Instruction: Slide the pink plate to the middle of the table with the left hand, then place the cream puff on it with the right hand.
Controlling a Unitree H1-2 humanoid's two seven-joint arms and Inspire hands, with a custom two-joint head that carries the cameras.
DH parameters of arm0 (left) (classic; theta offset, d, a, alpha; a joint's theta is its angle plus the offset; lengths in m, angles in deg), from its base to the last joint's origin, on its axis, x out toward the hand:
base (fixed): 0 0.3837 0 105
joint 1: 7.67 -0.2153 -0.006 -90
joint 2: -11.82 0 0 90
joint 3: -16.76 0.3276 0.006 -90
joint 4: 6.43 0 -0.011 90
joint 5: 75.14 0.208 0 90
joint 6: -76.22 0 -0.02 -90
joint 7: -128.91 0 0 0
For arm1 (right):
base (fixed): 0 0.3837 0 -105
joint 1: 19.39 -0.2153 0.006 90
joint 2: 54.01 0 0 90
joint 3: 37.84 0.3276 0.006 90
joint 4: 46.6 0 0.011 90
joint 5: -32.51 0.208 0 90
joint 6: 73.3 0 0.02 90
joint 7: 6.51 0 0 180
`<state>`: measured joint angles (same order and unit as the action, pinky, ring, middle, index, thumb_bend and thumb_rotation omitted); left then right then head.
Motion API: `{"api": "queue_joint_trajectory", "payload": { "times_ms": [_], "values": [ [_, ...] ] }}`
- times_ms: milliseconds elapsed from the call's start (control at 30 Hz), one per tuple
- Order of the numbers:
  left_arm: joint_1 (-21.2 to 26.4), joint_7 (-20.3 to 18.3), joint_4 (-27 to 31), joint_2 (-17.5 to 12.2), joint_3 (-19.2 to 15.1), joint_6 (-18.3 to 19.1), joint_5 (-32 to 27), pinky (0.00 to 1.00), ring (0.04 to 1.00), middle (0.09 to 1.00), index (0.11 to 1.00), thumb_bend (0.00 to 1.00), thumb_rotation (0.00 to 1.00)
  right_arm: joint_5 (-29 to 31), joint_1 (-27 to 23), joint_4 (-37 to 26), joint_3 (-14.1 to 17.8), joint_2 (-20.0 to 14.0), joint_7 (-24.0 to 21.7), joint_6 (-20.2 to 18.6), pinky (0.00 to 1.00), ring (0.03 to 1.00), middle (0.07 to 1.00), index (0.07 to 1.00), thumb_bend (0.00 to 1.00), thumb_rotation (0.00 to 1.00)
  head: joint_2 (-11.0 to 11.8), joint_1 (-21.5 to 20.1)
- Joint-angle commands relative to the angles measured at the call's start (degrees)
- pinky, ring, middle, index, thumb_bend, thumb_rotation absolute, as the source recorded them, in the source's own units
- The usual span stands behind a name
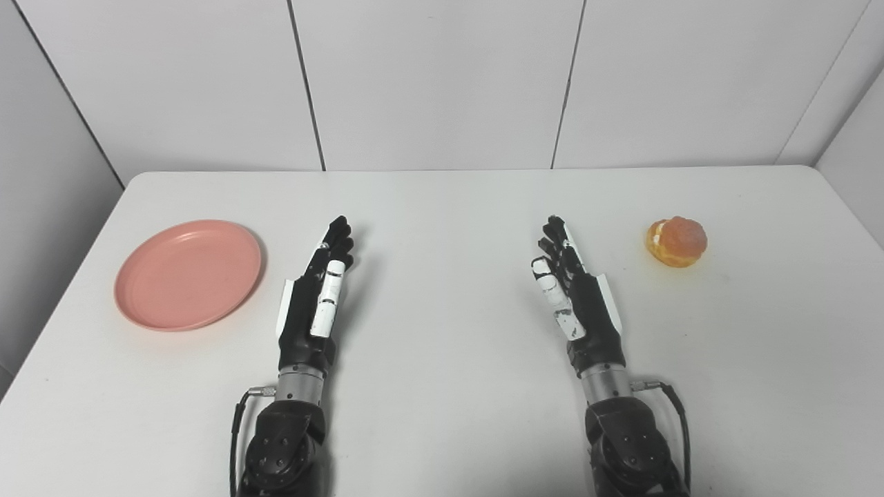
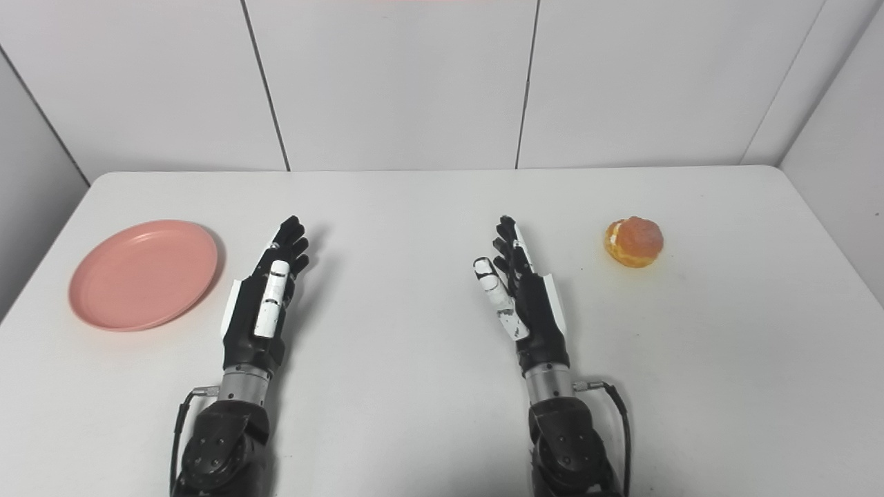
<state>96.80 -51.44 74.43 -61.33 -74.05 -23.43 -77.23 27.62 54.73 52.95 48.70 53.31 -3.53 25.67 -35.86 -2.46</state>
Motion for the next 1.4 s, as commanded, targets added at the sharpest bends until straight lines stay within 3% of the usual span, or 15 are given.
{"api": "queue_joint_trajectory", "payload": {
  "times_ms": [0,133,500,967,1133,1233,1367],
  "values": [
    [-0.27,-0.56,-0.16,-0.33,0.55,0.20,0.31,0.96,0.952,0.952,0.928,0.42,0.91,0.63,-0.54,-1.11,0.01,-0.02,-0.71,0.51,0.93,0.949,0.967,0.969,0.61,0.85,-0.02,-0.01],
    [-0.59,-2.18,0.46,-1.12,1.66,1.48,-0.02,0.99,0.984,0.980,0.980,0.48,0.99,0.27,-0.38,-1.73,-0.07,-0.09,-0.72,-0.19,0.93,0.951,0.967,0.970,0.59,0.85,-0.04,0.08],
    [-0.93,-4.74,2.96,-3.25,3.78,6.69,0.07,1.00,1.000,1.000,1.000,0.57,1.00,1.04,-0.28,-2.01,0.24,0.19,-1.19,-0.97,0.92,0.938,0.957,0.959,0.59,0.81,-0.12,0.13],
    [-1.22,-5.28,4.15,-3.09,3.57,8.50,-0.10,1.00,1.000,1.000,1.000,0.56,1.00,-0.77,-0.21,-2.54,0.05,0.08,-0.79,-3.19,0.94,0.951,0.968,0.968,0.60,0.84,-0.18,0.22],
    [-1.59,-3.41,3.70,-1.94,3.76,7.50,1.69,1.00,0.991,1.000,1.000,0.54,1.00,-0.14,0.02,-3.03,0.04,-1.51,-2.23,-3.18,0.97,0.988,0.995,0.996,0.59,0.88,1.34,5.77],
    [-1.81,-3.57,3.00,-1.00,4.55,7.31,1.93,1.00,0.998,1.000,1.000,0.53,1.00,2.50,0.45,-2.52,0.82,-2.77,-4.01,-2.14,0.99,0.997,0.999,1.000,0.58,0.86,3.72,12.14],
    [-1.40,-2.24,0.83,0.19,5.30,5.33,3.48,1.00,1.000,1.000,1.000,0.54,1.00,5.03,0.63,-0.34,1.63,-4.43,-5.79,0.24,1.00,0.998,1.000,1.000,0.59,0.84,6.17,16.92]
  ]
}}
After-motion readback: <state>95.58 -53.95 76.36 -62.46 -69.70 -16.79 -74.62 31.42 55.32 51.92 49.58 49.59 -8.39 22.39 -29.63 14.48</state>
